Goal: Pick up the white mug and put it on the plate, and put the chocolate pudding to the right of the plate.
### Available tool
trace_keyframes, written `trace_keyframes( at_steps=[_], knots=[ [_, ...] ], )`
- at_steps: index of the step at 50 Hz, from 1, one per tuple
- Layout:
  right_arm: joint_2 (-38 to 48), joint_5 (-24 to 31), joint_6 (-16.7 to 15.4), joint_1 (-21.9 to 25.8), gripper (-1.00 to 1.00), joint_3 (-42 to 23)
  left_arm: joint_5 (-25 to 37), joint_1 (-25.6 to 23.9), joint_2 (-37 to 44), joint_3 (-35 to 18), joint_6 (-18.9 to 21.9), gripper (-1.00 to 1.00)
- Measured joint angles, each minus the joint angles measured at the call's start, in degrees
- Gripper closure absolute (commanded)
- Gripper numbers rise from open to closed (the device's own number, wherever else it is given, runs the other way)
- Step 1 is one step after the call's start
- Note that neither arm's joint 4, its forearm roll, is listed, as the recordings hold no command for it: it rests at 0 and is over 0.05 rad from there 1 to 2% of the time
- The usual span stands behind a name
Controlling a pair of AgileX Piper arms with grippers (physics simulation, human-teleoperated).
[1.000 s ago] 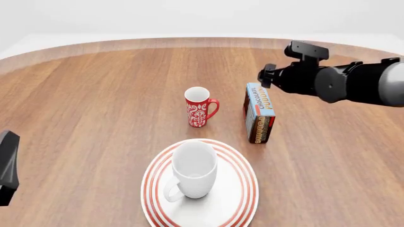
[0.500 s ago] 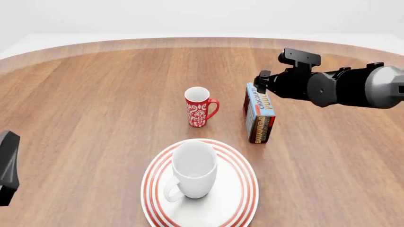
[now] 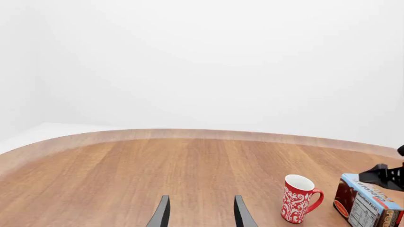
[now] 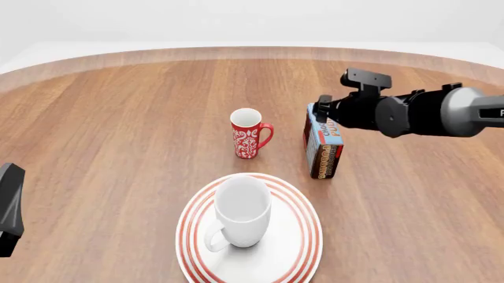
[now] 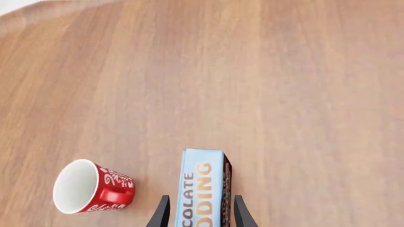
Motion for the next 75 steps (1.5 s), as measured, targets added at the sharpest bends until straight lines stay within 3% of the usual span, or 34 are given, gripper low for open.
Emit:
trace_keyframes(
  at_steps=[75],
  knots=[
    [6.6,-3.1,0.5,0.9,-1.0,-1.3,-0.1,0.0,0.0,0.1,-0.3,-1.0]
  ],
)
